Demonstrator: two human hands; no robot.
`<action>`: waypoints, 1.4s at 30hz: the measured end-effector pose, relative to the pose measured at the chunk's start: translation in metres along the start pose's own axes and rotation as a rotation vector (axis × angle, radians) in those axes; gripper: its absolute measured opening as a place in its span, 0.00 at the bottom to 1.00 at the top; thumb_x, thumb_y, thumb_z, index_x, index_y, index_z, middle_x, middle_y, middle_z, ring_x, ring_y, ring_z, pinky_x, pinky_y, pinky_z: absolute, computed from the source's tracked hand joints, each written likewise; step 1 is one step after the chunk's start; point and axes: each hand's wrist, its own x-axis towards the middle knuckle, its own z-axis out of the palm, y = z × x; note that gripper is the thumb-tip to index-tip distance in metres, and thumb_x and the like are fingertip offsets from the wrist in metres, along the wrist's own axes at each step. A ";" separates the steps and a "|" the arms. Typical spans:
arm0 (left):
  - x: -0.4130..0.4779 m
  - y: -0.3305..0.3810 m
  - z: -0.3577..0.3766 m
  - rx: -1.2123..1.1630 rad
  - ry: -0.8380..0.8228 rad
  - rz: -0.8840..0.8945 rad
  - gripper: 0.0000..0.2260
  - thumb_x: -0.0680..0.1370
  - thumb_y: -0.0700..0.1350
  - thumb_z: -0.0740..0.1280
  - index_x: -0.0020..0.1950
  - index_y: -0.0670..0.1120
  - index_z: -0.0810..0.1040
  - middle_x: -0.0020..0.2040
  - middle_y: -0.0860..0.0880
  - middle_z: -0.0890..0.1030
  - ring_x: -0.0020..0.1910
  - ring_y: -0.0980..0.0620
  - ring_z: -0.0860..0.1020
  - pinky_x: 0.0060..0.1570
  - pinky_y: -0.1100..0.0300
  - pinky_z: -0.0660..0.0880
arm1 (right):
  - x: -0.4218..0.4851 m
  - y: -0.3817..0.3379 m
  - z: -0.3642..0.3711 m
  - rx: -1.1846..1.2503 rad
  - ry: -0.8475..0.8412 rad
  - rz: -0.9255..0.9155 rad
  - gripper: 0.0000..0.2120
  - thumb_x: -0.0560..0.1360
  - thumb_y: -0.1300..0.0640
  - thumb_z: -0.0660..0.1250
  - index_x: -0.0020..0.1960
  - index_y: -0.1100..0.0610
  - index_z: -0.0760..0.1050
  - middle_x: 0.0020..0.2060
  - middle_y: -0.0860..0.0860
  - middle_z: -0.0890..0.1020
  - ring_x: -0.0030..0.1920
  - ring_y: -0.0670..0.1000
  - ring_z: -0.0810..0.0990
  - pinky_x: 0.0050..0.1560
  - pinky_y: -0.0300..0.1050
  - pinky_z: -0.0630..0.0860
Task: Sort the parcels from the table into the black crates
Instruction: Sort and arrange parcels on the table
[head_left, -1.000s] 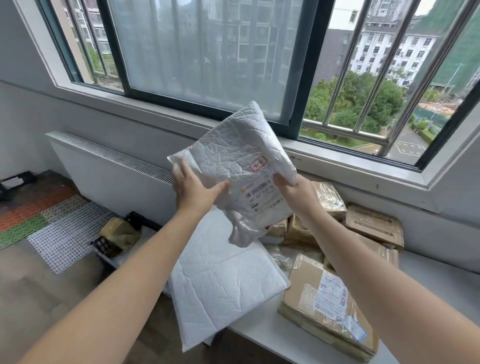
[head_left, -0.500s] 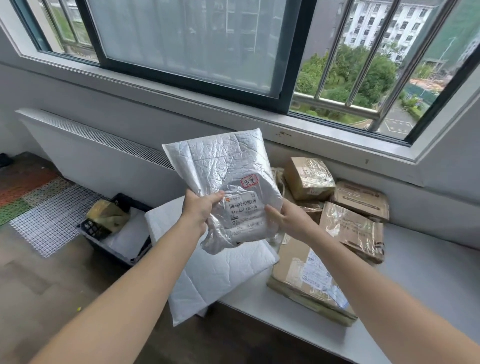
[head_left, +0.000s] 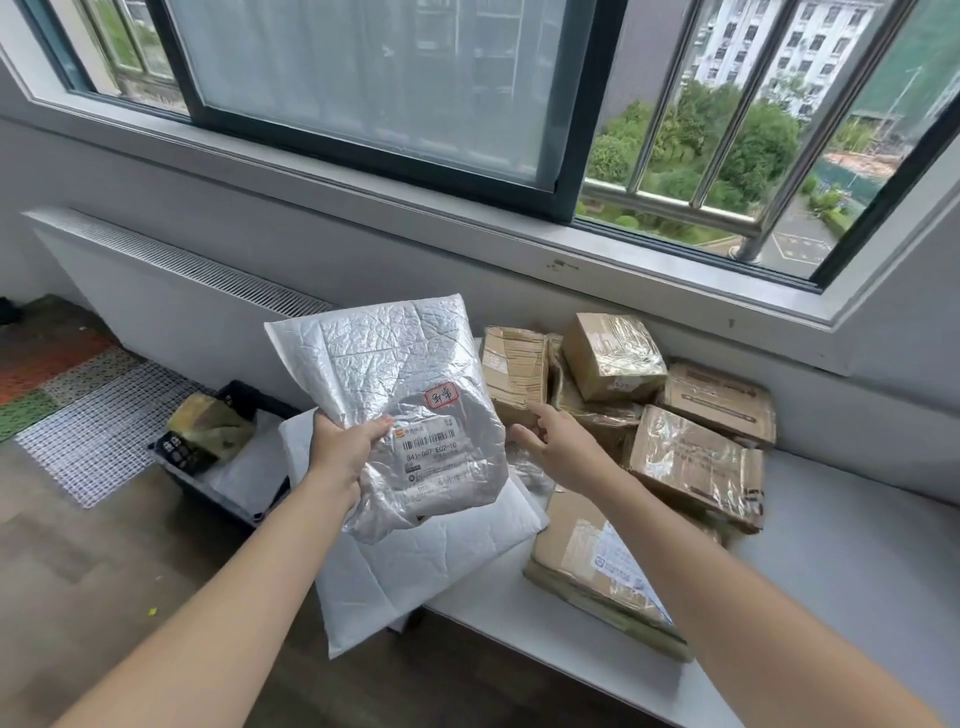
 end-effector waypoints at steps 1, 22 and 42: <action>0.003 0.000 -0.003 -0.011 0.003 0.004 0.23 0.72 0.36 0.76 0.58 0.47 0.66 0.49 0.49 0.76 0.44 0.53 0.78 0.39 0.58 0.72 | 0.004 -0.004 0.002 -0.002 0.010 0.000 0.33 0.79 0.36 0.58 0.78 0.52 0.59 0.72 0.56 0.69 0.69 0.55 0.72 0.64 0.51 0.71; 0.074 -0.030 -0.026 0.021 0.004 -0.067 0.28 0.69 0.38 0.78 0.62 0.52 0.67 0.58 0.49 0.78 0.55 0.48 0.80 0.54 0.50 0.78 | 0.108 0.015 0.026 0.121 0.108 0.463 0.30 0.82 0.43 0.59 0.72 0.67 0.63 0.64 0.63 0.76 0.64 0.63 0.75 0.57 0.51 0.72; 0.077 0.024 -0.034 -0.216 0.099 0.015 0.24 0.72 0.35 0.74 0.64 0.44 0.69 0.54 0.47 0.79 0.49 0.50 0.81 0.41 0.55 0.78 | 0.092 -0.028 0.027 0.169 0.111 0.379 0.09 0.78 0.56 0.66 0.43 0.62 0.78 0.39 0.56 0.83 0.40 0.55 0.82 0.34 0.47 0.78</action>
